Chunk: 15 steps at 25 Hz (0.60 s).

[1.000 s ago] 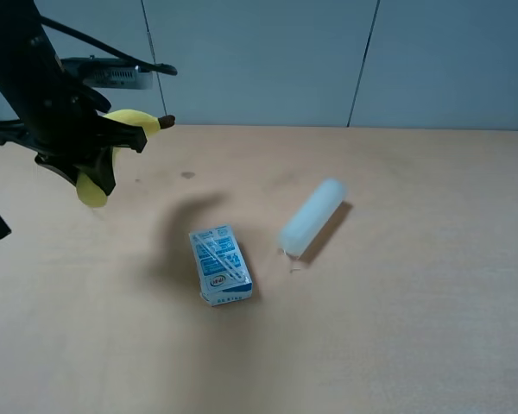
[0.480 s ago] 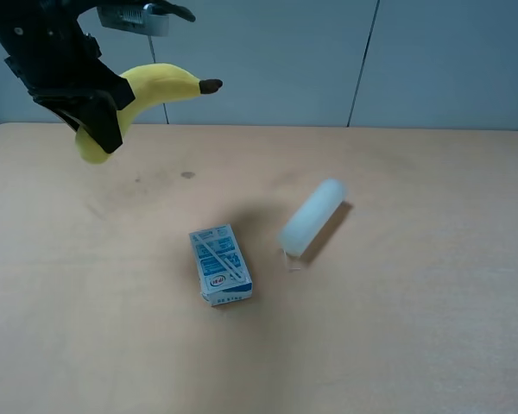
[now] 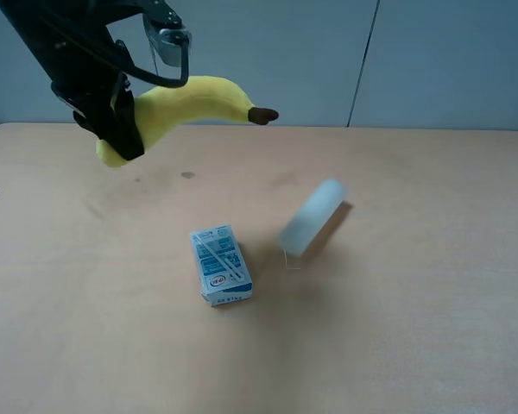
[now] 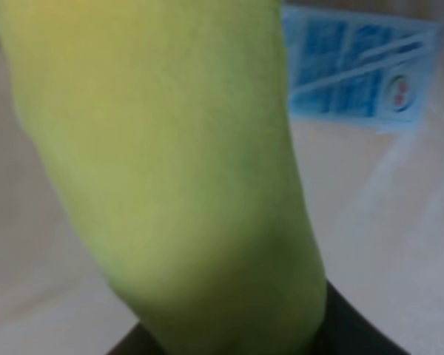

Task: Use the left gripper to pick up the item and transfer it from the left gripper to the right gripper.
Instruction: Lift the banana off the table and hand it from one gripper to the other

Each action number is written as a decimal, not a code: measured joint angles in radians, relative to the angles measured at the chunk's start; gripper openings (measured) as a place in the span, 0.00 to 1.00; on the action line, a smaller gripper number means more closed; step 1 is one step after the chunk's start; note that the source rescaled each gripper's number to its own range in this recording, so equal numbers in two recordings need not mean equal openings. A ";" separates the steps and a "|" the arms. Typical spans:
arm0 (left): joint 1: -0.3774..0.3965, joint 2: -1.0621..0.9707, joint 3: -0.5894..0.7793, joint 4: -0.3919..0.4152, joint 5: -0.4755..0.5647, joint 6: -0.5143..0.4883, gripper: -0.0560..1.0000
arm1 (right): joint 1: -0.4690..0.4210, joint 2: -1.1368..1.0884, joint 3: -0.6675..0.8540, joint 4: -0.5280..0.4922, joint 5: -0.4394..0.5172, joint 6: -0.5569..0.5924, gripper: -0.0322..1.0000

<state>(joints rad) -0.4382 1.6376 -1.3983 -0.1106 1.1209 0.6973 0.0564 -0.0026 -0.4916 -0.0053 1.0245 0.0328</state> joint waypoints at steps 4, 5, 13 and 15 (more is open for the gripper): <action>-0.057 0.046 0.000 -0.066 -0.005 0.089 0.05 | 0.000 0.000 0.000 0.005 0.000 0.000 1.00; -0.075 0.060 0.000 -0.070 -0.007 0.101 0.05 | 0.000 0.000 0.000 0.005 0.000 0.000 1.00; -0.189 0.126 0.000 -0.080 -0.033 0.169 0.05 | 0.000 0.193 -0.026 0.200 -0.033 -0.131 1.00; -0.201 0.129 0.000 -0.082 -0.050 0.175 0.05 | 0.000 0.301 -0.061 0.301 -0.073 -0.258 1.00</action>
<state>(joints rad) -0.6392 1.7662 -1.3983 -0.1926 1.0711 0.8722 0.0564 0.2988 -0.5522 0.2962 0.9513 -0.2253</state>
